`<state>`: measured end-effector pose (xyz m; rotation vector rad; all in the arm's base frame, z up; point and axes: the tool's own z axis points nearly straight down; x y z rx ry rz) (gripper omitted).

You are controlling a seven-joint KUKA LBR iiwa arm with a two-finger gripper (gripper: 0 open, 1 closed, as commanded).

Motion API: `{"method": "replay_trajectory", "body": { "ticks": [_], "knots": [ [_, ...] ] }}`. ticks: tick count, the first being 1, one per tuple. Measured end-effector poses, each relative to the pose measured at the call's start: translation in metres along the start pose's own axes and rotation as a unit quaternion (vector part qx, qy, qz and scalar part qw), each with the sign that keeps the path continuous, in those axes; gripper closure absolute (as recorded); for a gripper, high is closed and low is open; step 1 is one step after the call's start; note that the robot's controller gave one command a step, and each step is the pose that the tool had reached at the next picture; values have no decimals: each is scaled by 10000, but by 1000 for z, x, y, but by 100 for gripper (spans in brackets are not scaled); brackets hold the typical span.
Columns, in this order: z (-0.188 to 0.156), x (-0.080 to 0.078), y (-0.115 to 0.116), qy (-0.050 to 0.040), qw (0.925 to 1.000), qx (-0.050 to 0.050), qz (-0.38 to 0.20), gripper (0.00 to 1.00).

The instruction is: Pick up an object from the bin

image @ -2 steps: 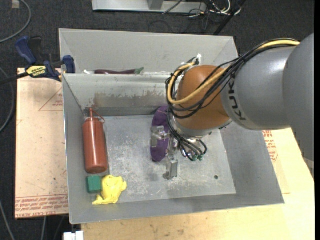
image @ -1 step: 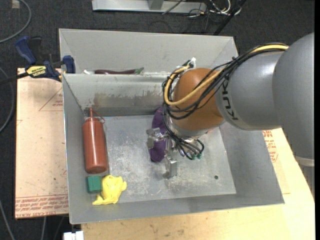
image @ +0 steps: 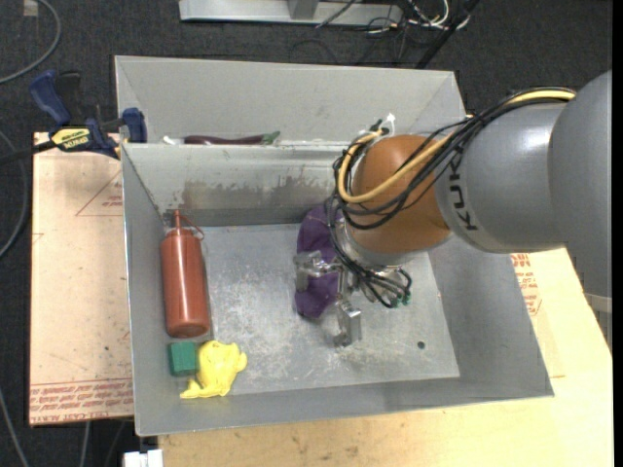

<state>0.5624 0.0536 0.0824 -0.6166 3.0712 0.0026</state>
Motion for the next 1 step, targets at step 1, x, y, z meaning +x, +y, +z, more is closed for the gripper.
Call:
{"method": "replay_trajectory", "body": {
  "ticks": [1],
  "knots": [
    [12,-35,-46,-12,9999,-5,120,100]
  ]
}}
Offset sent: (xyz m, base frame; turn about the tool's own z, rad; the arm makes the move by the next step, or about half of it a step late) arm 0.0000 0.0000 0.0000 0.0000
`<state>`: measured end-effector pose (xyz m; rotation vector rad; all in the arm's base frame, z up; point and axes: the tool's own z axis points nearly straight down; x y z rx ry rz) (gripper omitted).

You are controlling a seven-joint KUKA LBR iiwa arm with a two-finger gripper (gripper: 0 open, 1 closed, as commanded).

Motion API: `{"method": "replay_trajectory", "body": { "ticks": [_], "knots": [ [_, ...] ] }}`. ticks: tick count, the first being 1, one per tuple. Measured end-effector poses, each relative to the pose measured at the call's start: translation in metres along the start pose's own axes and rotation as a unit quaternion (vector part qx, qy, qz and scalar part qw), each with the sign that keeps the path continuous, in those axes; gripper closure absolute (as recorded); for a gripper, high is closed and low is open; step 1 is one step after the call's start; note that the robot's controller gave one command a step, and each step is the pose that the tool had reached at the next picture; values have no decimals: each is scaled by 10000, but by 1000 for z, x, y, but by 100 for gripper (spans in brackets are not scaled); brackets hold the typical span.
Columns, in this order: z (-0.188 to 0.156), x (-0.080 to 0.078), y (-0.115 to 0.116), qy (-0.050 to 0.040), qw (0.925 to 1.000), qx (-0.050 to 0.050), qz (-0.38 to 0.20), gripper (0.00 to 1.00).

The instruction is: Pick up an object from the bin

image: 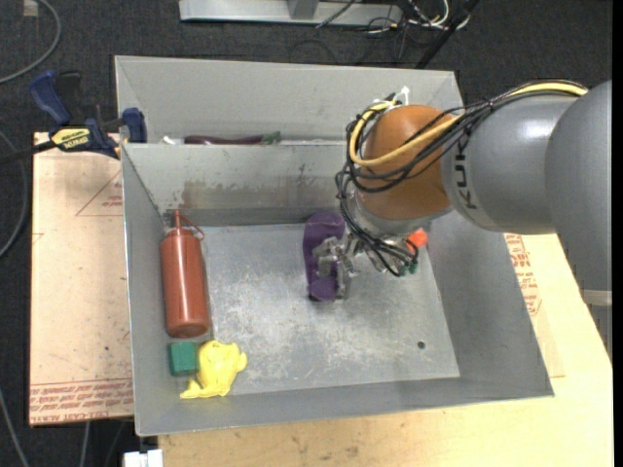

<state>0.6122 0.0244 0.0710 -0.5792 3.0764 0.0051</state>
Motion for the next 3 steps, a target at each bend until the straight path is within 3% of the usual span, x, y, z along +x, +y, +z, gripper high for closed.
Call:
{"method": "replay_trajectory", "body": {
  "ticks": [1,2,3],
  "knots": [
    [0,0,0,-1,10000,0,0,100],
    [-132,3,-10,-24,9996,1,-275,100],
    [-132,3,-9,-22,9996,-1,-275,100]
  ]
}}
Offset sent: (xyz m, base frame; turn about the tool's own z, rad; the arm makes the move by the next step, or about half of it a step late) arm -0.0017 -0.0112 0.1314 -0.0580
